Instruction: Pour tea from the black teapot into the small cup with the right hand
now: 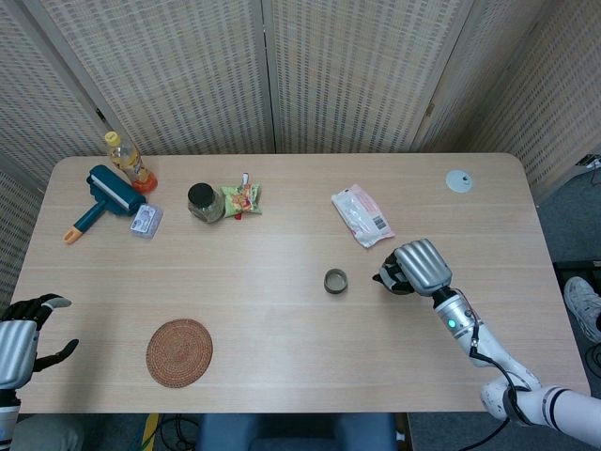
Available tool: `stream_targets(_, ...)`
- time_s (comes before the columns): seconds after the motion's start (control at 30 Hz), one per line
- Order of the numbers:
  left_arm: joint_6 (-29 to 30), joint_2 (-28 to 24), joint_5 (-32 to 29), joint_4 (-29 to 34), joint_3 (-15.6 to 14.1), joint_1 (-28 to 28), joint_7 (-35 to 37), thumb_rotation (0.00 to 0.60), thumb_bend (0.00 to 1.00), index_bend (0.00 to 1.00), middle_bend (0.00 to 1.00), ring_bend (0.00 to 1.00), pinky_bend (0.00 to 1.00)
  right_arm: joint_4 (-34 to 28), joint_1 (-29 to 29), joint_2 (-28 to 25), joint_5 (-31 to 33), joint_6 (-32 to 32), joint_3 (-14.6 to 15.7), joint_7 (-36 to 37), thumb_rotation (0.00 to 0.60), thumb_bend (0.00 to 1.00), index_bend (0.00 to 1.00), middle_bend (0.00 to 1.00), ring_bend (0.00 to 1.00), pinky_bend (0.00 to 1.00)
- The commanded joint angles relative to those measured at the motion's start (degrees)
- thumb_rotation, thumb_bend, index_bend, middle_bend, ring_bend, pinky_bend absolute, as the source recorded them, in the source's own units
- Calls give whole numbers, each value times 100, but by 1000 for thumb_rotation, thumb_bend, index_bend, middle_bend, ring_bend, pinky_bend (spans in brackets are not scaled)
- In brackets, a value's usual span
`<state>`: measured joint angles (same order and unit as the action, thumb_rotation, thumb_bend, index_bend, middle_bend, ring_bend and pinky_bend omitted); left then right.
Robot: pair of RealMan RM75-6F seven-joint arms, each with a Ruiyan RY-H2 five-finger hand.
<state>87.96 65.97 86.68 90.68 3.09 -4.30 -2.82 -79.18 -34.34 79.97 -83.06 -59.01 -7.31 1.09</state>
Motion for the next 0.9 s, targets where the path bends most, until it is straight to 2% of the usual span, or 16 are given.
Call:
stream_targets(0.03,11,-5,2,8,1,5,-7,600,183,340,287,289,238,155,-105,64,-113,50,10,85,471,507,934,899,946,730)
stream_targets(0.57,125,12,28,75,-9,64,-95,600,183,340,287,289,238,1242,-846,431,-894,335,206,897,497,491,934,889,937,730)
stream_targets(0.9,217,25,43,111,-13,119,-143,600,183,340,287,289,238,1675,-1245,614,-1134,528,342,1044,510,489,934,885,935,730)
